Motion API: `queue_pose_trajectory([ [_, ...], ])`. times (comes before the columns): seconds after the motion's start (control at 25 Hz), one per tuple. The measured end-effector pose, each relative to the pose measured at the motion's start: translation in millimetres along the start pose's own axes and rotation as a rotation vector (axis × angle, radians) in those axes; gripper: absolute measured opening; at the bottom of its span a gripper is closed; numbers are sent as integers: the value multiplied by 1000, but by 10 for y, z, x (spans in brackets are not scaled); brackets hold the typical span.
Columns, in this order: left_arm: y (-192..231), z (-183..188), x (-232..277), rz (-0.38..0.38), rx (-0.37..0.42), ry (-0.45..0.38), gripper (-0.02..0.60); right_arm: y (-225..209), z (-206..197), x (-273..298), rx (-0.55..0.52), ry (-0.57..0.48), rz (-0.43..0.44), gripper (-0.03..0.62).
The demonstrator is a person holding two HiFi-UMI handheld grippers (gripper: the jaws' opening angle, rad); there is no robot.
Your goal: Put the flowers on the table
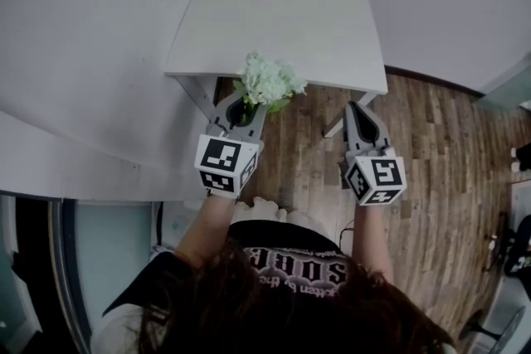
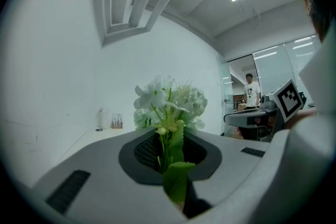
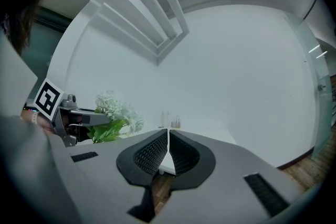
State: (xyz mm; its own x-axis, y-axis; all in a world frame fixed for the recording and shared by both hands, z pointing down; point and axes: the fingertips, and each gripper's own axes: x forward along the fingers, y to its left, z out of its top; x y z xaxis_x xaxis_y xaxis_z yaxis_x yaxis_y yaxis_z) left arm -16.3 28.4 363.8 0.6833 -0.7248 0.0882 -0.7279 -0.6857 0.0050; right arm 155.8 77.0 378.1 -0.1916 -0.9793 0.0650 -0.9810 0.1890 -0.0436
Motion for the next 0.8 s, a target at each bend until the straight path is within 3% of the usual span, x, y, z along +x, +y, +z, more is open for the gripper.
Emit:
queue_pose_trajectory([
  [0.44,182,25,475,-2,5,11,46,-314,-18,360,14,2,-16,32],
  [0.8,520,90,1108,-24,19,11,46,-553,37,970,-3,16,-24,32],
])
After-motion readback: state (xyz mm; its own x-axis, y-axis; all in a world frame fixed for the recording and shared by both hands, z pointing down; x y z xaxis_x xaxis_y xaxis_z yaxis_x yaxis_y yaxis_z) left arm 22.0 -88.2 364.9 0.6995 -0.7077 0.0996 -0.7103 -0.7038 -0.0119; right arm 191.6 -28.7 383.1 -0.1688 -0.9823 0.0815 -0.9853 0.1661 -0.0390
